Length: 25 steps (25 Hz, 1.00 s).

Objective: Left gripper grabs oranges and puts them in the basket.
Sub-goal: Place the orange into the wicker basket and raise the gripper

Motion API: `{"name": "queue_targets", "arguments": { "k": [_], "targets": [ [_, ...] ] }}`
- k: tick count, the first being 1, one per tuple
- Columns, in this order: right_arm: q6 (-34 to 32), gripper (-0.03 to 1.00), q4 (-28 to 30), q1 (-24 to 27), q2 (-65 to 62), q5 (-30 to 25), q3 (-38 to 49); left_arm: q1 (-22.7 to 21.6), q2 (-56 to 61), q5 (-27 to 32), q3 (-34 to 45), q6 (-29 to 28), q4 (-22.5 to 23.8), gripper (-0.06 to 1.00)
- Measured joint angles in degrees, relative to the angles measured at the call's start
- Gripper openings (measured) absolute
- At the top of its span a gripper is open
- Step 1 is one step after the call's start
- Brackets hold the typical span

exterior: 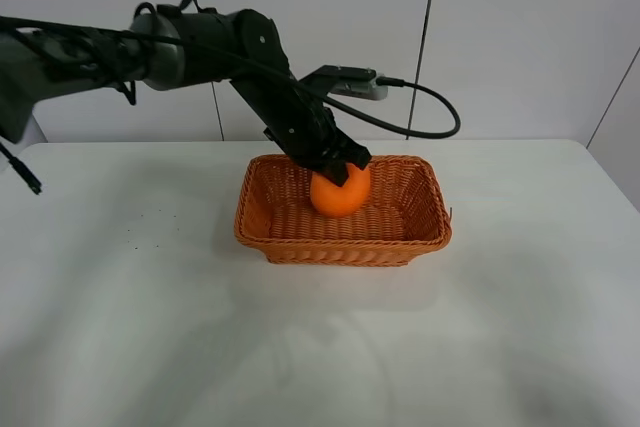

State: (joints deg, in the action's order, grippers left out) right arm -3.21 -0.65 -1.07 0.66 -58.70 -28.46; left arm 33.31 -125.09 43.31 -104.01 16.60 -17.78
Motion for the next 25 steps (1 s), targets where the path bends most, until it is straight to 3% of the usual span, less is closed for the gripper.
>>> {"name": "queue_targets", "arguments": {
  "k": [11,25],
  "targets": [
    [0.0,0.69,0.0,0.0,0.0,0.0,0.0,1.5,-11.0,0.8,-11.7,0.0,0.2,0.13],
    [0.0,0.69,0.0,0.0,0.0,0.0,0.0,1.5,-13.5,0.4,-12.2,0.0,3.0,0.13]
  ]
}}
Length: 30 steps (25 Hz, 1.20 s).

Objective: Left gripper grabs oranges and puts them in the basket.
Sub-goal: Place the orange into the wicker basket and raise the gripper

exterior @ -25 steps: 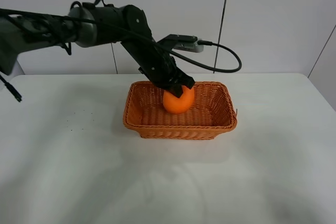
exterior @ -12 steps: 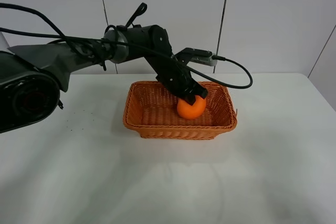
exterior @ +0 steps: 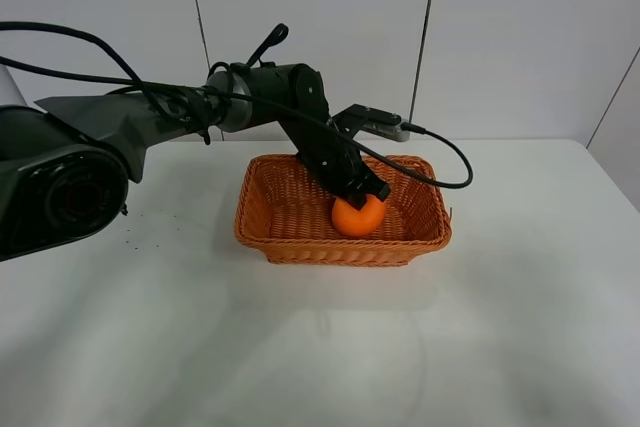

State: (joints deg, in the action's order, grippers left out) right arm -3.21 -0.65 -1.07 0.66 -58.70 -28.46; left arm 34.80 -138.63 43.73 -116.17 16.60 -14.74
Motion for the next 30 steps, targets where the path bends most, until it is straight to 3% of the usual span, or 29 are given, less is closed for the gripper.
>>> {"name": "queue_targets", "arguments": {
  "k": [10,13,18,19,23,30],
  "targets": [
    [0.0,0.69,0.0,0.0,0.0,0.0,0.0,0.0,0.0,0.4,0.0,-0.1,1.1,0.17],
    [0.0,0.69,0.0,0.0,0.0,0.0,0.0,0.0,0.0,0.4,0.0,0.0,1.2,0.33],
    [0.0,0.69,0.0,0.0,0.0,0.0,0.0,0.0,0.0,1.0,0.0,0.0,3.3,0.78],
    [0.0,0.69,0.0,0.0,0.0,0.0,0.0,0.0,0.0,1.1,0.0,0.0,3.7,0.82],
    [0.0,0.69,0.0,0.0,0.0,0.0,0.0,0.0,0.3,1.2,0.0,0.0,4.3,0.89],
    [0.0,0.69,0.0,0.0,0.0,0.0,0.0,0.0,1.7,1.4,-0.2,-0.2,4.5,0.90]
  ]
}}
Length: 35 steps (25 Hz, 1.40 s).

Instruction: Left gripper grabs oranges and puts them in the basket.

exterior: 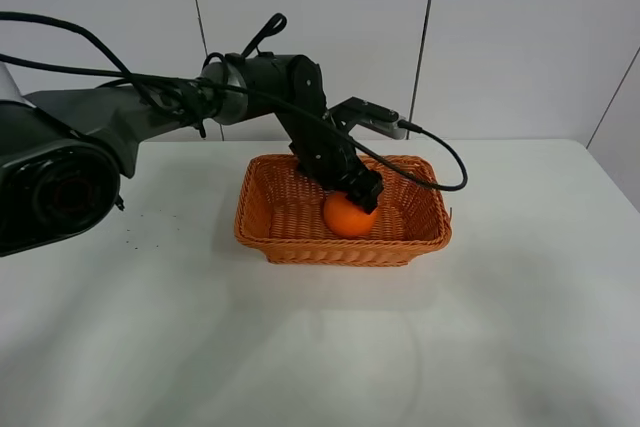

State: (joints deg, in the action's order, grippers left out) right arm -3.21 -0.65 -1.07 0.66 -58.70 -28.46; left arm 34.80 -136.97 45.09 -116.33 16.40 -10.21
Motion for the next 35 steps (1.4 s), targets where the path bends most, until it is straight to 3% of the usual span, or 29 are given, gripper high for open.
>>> {"name": "queue_targets", "arguments": {
  "k": [8,14,20,28,35],
  "targets": [
    [0.0,0.69,0.0,0.0,0.0,0.0,0.0,0.0,4.5,3.1,-2.0,-1.4,2.9,0.90],
    [0.0,0.69,0.0,0.0,0.0,0.0,0.0,0.0,8.9,5.3,-3.2,-4.7,8.5,0.90],
    [0.0,0.69,0.0,0.0,0.0,0.0,0.0,-3.0,13.6,8.7,-3.2,-6.4,9.8,0.90],
    [0.0,0.69,0.0,0.0,0.0,0.0,0.0,-12.4,15.4,14.1,-3.2,-7.9,14.9,0.90],
    [0.0,0.69,0.0,0.0,0.0,0.0,0.0,-25.5,15.5,15.1,-3.2,-8.0,15.7,0.90]
  ]
}}
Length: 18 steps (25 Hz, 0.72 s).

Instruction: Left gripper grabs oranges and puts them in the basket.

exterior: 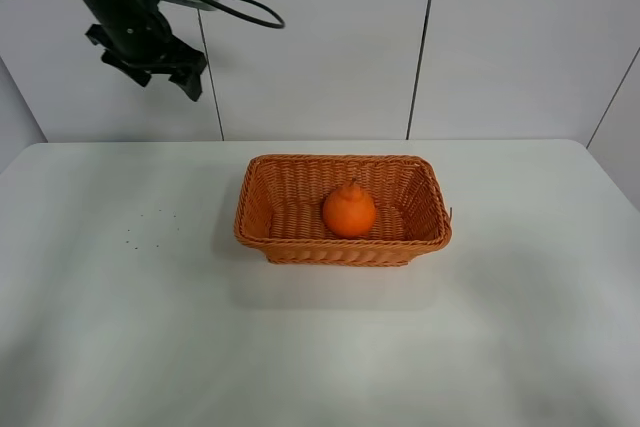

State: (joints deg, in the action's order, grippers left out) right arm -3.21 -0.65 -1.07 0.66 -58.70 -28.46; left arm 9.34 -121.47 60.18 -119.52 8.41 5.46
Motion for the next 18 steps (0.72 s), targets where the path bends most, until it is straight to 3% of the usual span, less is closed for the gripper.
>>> {"name": "queue_targets", "arguments": {
  "k": [4,8,18],
  "targets": [
    [0.0,0.69,0.0,0.0,0.0,0.0,0.0,-6.6,0.0,0.2,0.0,-0.1,0.2,0.90],
    [0.0,0.69,0.0,0.0,0.0,0.0,0.0,-10.2,0.0,0.5,0.0,-0.2,0.1,0.90],
    [0.0,0.69,0.0,0.0,0.0,0.0,0.0,-11.0,2.4,4.2,1.1,0.0,-4.5,0.89]
  ]
}}
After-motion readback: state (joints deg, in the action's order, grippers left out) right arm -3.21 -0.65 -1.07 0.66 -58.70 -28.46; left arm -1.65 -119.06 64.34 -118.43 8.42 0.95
